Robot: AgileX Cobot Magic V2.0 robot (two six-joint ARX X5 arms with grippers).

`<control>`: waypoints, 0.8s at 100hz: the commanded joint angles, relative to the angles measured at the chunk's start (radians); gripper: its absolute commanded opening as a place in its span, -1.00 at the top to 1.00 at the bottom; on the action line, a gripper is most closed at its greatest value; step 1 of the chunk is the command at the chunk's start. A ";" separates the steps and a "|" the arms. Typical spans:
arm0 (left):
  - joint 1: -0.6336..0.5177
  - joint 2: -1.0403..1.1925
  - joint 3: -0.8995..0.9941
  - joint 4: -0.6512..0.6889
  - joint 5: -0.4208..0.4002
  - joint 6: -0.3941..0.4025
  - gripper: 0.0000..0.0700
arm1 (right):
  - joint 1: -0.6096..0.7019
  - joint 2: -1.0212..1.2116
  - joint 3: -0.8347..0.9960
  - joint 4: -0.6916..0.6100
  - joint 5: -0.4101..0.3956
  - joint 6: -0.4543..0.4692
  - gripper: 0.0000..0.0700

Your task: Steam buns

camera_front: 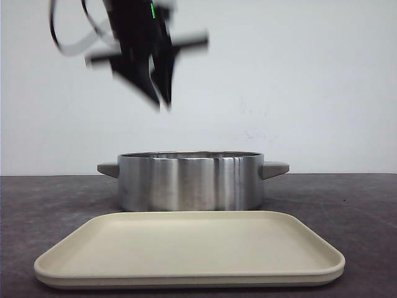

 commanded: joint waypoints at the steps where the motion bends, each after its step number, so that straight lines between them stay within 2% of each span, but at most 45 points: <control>1: -0.027 -0.071 0.023 0.002 -0.004 0.051 1.00 | 0.005 0.004 -0.001 0.013 0.011 -0.028 0.95; 8: -0.057 -0.163 0.023 -0.005 -0.018 0.084 1.00 | 0.005 -0.001 -0.031 0.035 0.032 -0.029 0.95; 19: -0.103 -0.293 0.019 -0.048 -0.088 0.087 1.00 | 0.005 -0.014 -0.109 0.124 0.038 -0.029 0.95; 30: -0.124 -0.418 -0.019 -0.093 -0.150 0.086 1.00 | 0.007 -0.039 -0.233 0.277 0.036 -0.029 0.95; 47: -0.124 -0.629 -0.162 -0.160 -0.159 0.078 1.00 | 0.007 -0.092 -0.478 0.570 -0.042 -0.028 0.95; 60: -0.123 -0.792 -0.321 -0.167 -0.179 0.047 1.00 | 0.009 -0.114 -0.625 0.713 -0.043 -0.023 0.95; 70: -0.123 -0.901 -0.437 -0.169 -0.185 0.034 1.00 | 0.010 -0.117 -0.677 0.726 -0.043 -0.006 0.95; 80: -0.123 -0.974 -0.509 -0.198 -0.185 0.003 1.00 | 0.010 -0.117 -0.678 0.683 -0.043 -0.003 0.95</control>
